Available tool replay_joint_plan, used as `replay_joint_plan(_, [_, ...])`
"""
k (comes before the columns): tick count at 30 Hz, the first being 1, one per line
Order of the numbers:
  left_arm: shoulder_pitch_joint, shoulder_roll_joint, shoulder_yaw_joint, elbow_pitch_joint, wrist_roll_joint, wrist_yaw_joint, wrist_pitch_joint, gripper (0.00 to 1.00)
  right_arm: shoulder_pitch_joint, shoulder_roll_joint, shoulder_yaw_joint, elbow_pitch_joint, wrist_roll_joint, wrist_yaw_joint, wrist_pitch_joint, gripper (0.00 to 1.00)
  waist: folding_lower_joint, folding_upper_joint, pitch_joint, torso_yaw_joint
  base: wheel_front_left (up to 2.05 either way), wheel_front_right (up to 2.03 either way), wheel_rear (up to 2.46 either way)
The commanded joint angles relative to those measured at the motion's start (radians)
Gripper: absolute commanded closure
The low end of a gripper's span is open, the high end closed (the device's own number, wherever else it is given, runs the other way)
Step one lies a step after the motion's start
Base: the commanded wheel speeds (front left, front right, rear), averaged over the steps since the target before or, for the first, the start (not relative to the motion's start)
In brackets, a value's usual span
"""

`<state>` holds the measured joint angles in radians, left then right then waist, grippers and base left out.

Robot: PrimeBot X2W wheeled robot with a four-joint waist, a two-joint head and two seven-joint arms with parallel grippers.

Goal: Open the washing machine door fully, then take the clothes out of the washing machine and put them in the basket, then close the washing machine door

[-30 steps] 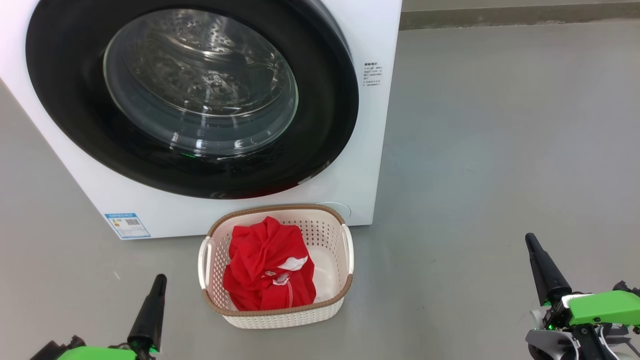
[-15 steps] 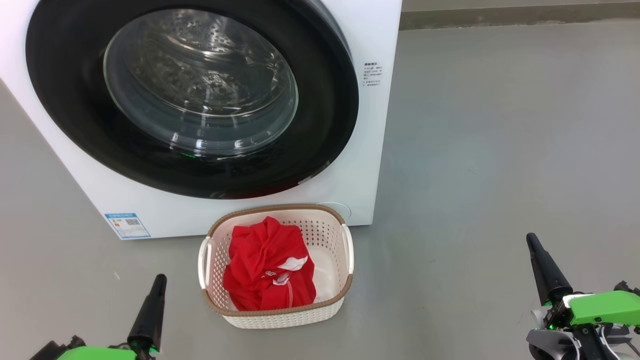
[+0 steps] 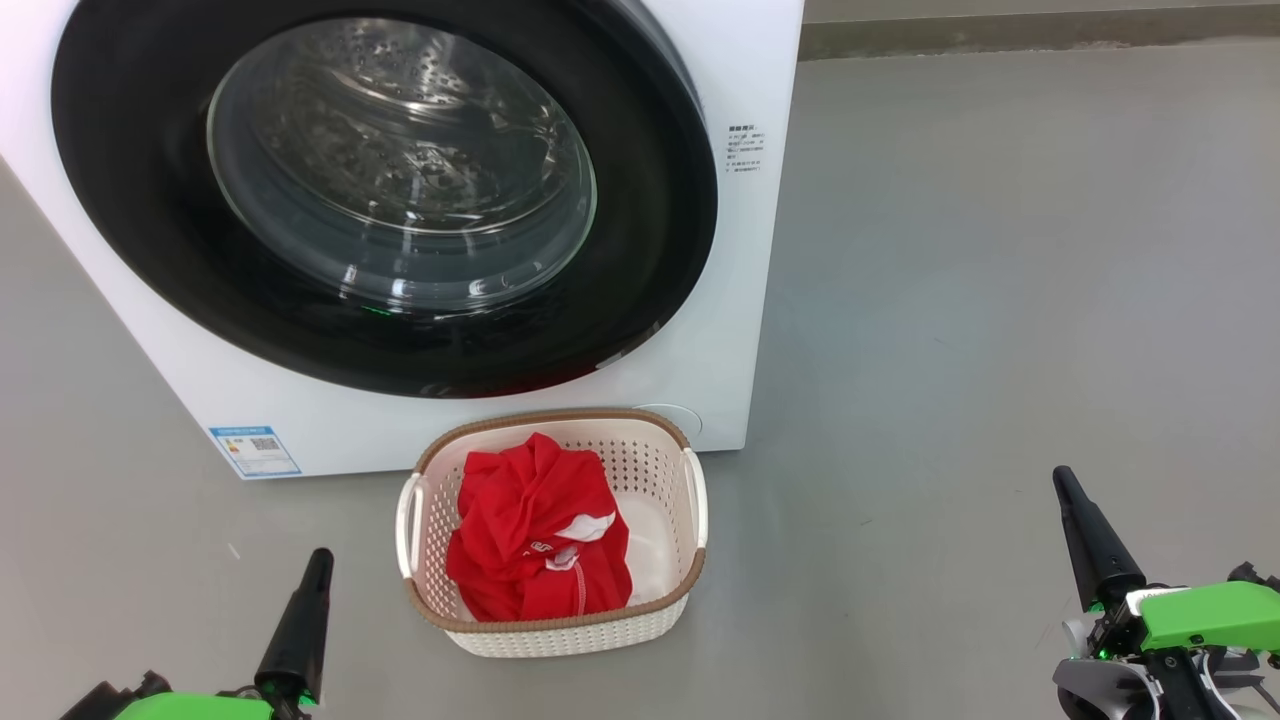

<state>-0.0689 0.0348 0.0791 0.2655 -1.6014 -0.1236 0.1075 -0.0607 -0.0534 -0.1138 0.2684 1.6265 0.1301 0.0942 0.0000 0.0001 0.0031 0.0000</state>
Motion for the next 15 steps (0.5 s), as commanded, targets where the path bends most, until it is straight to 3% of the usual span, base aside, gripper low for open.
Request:
replay_joint_plan(1, [-0.039,0.015,0.035,-0.020,-0.007,-0.007,0.006,1.00,-0.046,-0.009,0.017,-0.024,-0.004,0.001,0.006,1.00,0.0000,-0.0001,0.000,0.000,0.00,0.00,0.00])
replay_joint_plan(15, [-0.039,0.015,0.035,-0.020,-0.007,-0.007,0.006,1.00,-0.046,-0.007,0.014,-0.024,-0.007,0.001,0.008,1.00,0.0000,-0.0001,0.000,0.000,0.00,0.00,0.00])
